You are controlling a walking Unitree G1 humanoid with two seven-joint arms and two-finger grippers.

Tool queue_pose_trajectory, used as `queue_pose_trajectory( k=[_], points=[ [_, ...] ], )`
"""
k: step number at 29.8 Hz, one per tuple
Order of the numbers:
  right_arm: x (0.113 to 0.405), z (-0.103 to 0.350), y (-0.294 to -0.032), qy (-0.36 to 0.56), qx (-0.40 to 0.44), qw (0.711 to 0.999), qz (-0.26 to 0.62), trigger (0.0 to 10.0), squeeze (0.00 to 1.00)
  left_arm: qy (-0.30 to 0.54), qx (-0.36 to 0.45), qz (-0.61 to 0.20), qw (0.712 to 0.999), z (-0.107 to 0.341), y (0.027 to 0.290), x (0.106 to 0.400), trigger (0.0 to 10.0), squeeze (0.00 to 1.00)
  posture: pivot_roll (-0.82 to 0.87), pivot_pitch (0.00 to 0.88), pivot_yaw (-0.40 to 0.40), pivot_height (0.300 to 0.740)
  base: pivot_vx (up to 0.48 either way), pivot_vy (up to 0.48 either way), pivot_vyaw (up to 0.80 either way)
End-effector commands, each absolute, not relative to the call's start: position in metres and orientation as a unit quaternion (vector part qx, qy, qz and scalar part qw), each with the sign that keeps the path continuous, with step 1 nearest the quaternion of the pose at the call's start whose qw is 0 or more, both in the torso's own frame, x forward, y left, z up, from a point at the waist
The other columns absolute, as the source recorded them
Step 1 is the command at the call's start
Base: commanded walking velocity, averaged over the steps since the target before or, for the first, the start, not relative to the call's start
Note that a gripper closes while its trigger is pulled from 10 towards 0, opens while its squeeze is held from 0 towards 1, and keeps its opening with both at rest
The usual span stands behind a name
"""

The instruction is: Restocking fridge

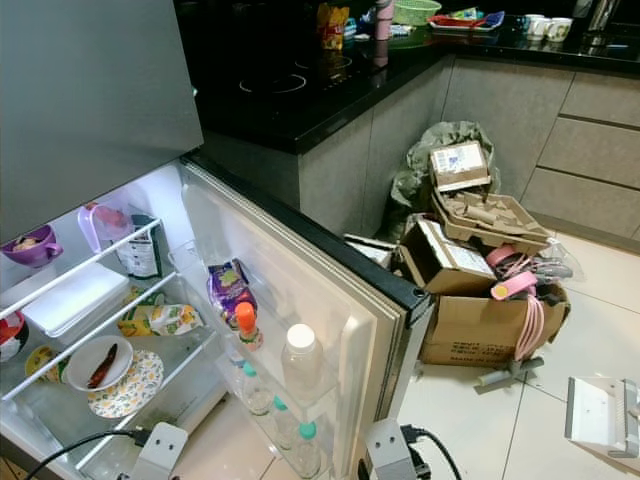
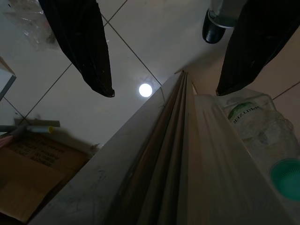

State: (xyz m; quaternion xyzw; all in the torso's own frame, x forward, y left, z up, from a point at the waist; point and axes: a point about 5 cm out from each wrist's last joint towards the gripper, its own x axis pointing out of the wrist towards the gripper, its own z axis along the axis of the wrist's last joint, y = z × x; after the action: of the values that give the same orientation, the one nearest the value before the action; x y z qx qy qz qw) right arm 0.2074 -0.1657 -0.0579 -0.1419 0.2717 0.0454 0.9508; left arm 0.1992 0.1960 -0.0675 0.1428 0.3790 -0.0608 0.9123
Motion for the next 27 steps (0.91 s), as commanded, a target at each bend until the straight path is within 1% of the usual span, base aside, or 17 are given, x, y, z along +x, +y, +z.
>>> queue_pose_trajectory(
  k=[1,4,16,27],
  points=[
    [0.2044,-0.0602,-0.1655,0.28,-0.142,0.948,0.046,10.0,0.0,0.39,0.146,-0.068,0.906,-0.0714,0.1956,0.1929,10.0,0.0,-0.14,0.053,0.037,0.74,0.0,0.0,0.0],
    [0.2038,-0.0606,-0.1656,0.281,-0.142,0.948,0.046,10.0,0.0,0.391,0.146,-0.069,0.906,-0.0717,0.1954,0.1923,10.0,0.0,-0.14,0.054,0.036,0.74,0.0,-0.127,0.0],
    [0.1978,-0.0645,-0.1677,0.294,-0.148,0.943,0.048,10.0,0.0,0.394,0.145,-0.069,0.905,-0.0724,0.1957,0.1912,10.0,0.0,-0.14,0.055,0.036,0.74,0.0,-0.474,0.0],
    [0.1985,-0.0641,-0.1678,0.293,-0.148,0.943,0.048,10.0,0.0,0.394,0.141,-0.061,0.906,-0.0721,0.1968,0.1921,10.0,0.0,-0.14,0.053,0.035,0.74,0.0,0.0,0.0]
  ],
)
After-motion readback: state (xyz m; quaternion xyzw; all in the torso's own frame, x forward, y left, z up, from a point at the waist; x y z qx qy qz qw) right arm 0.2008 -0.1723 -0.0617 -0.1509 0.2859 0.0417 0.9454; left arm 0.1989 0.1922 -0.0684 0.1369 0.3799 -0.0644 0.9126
